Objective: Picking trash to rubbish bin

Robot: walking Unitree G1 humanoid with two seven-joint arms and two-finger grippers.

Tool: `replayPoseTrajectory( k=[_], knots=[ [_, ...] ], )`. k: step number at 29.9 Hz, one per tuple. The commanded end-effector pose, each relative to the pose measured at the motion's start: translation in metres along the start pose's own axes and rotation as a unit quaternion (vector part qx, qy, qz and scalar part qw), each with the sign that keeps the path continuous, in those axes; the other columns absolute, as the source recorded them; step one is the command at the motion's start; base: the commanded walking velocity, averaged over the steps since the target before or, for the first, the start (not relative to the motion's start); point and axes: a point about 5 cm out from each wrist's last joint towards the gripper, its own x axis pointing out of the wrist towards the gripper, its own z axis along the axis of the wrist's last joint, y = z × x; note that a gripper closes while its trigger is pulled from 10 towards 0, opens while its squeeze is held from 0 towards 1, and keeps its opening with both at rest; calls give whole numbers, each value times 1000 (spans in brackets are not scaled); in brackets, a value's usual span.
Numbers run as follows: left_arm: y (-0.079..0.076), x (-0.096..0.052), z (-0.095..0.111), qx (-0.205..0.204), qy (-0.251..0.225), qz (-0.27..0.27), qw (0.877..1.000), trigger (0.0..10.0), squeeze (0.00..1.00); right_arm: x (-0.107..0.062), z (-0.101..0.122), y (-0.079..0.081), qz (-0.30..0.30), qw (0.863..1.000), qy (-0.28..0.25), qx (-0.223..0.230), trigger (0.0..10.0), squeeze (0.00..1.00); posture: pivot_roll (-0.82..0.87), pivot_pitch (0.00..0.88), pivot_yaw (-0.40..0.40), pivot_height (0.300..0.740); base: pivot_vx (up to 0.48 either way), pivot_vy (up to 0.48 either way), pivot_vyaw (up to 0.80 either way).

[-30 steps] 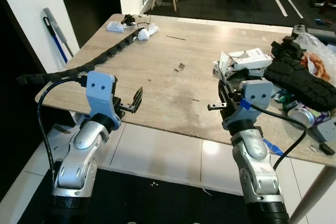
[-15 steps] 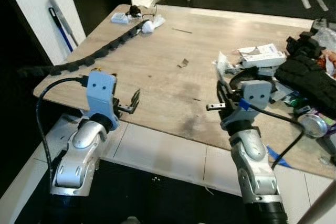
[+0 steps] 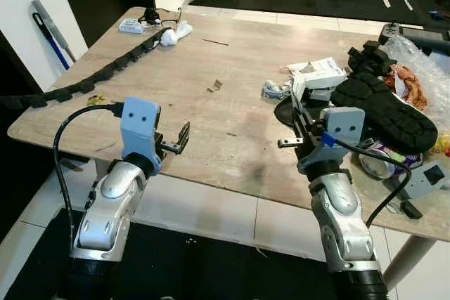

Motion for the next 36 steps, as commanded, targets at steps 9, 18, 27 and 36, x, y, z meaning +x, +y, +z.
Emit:
replayPoseTrajectory(
  k=[9,18,27,36],
  knots=[
    [7,-2,-6,0,9,25,1000,10000,0,-1,-2,4,13,1000,1,-2,10000,0,23,171,16,740,0,213,0],
    [0,-4,-8,1,12,5,1000,10000,0,-2,-2,5,10,1000,2,0,10000,0,19,173,21,740,0,0,0],
    [-1,-4,-10,-6,14,10,1000,10000,0,-6,-5,6,8,1000,8,8,10000,0,20,170,26,740,0,0,-140],
    [1,-7,-10,-15,13,29,999,10000,0,-9,-8,10,16,1000,17,11,10000,0,27,177,19,740,0,0,-796]
  ],
)
